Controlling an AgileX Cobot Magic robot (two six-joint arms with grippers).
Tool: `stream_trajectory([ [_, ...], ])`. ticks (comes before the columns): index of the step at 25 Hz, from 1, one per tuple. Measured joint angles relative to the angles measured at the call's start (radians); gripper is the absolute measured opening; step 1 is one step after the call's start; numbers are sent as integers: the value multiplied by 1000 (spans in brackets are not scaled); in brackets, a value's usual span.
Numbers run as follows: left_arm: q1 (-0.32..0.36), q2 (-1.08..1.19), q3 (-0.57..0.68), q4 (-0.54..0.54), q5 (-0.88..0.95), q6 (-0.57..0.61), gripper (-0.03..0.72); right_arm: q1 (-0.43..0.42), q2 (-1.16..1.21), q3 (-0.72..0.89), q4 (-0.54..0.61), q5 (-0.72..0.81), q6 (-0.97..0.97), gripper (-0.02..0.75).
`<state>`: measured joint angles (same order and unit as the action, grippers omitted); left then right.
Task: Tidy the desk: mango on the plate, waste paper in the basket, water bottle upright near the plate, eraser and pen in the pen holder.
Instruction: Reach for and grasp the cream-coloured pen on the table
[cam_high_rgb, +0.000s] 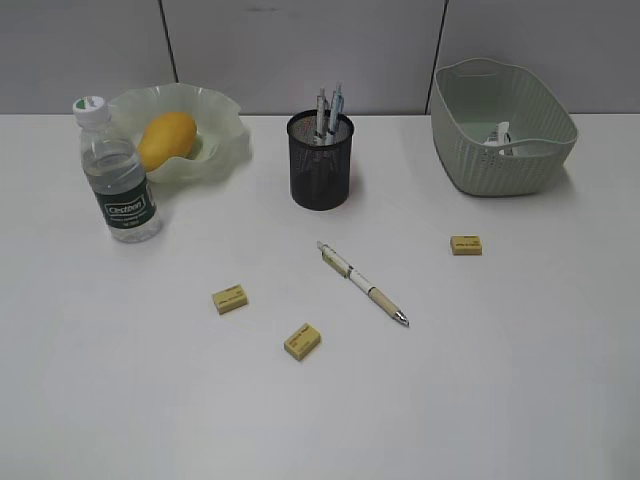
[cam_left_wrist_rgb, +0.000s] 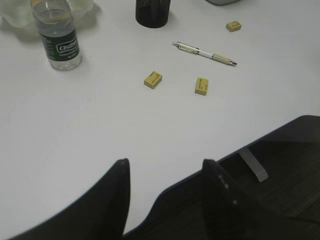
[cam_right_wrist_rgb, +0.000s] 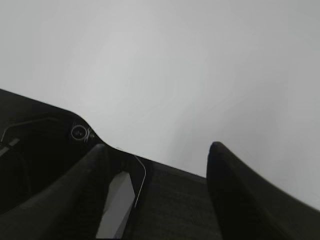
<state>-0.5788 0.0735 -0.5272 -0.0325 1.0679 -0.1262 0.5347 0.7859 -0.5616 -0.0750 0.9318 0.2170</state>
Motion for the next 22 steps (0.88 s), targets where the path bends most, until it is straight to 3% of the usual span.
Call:
stream_trajectory([
  [9, 0, 0, 0, 0, 0, 0, 354, 0, 530, -215, 43, -121, -180, 491],
  [22, 0, 0, 0, 0, 0, 0, 300, 0, 1025, -729, 51, -6, -340, 491],
])
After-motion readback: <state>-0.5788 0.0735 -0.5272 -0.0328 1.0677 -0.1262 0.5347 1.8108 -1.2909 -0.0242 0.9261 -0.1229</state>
